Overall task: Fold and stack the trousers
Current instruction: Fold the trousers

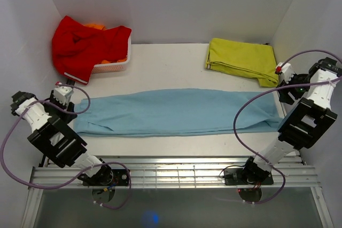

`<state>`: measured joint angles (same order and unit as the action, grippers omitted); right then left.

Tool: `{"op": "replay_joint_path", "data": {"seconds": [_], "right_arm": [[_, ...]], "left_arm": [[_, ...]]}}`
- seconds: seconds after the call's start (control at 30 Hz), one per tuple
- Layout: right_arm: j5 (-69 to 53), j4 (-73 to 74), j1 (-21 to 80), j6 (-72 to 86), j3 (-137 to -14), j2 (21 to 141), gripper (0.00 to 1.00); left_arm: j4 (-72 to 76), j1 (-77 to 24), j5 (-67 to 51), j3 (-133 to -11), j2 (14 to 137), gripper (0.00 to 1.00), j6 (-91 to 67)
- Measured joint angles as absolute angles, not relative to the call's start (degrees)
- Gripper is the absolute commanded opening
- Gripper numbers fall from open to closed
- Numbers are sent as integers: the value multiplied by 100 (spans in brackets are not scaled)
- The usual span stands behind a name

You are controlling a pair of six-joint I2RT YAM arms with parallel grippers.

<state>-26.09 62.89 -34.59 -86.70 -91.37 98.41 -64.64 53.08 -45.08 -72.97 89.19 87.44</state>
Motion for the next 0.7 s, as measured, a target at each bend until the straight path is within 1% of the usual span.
{"op": "replay_joint_path", "data": {"seconds": [0.07, 0.17, 0.23, 0.3, 0.33, 0.4, 0.43, 0.47, 0.53, 0.6, 0.63, 0.7], "right_arm": [[-2600, 6453, -3461, -8569, -8956, 9961, 77], [-2359, 6377, -3465, -8611, -8001, 9677, 80], [-2167, 6128, -3470, -8696, -7297, 9284, 77], [-2058, 5994, -3474, -8744, -6858, 8877, 73], [-2047, 5937, -3476, -8713, -6783, 8742, 68], [-2058, 5749, -3474, -8536, -6790, 8632, 65], [-2067, 5686, -3472, -8357, -6869, 8680, 62], [-2080, 5640, -3472, -8147, -7002, 8799, 62], [-2117, 5640, -3470, -7719, -7382, 9181, 64], [-2169, 5621, -3472, -7306, -7721, 9566, 67], [-2202, 5623, -3472, -7129, -7806, 9703, 72], [-2246, 5690, -3472, -6853, -7819, 9802, 73]], "left_arm": [[-6278, 4967, -4486, -6855, 8755, 79, 8416], [-5983, 4571, -4390, -6348, 8689, 73, 7926], [-5787, 4497, -4289, -6134, 8709, 69, 7620], [-5640, 4482, -4200, -5990, 8785, 64, 7365], [-5546, 4475, -4145, -5900, 8844, 63, 7242], [-5352, 4458, -4021, -5706, 9019, 58, 6989], [-5249, 4445, -3900, -5612, 9150, 52, 6851], [-5137, 4431, -3780, -5542, 9310, 50, 6700], [-4930, 4407, -3629, -5533, 9673, 46, 6458], [-4888, 4421, -3546, -5690, 9804, 45, 6169], [-4928, 4423, -3494, -5798, 9891, 43, 6049], [-5068, 4458, -3428, -6169, 10215, 41, 5850]]}}
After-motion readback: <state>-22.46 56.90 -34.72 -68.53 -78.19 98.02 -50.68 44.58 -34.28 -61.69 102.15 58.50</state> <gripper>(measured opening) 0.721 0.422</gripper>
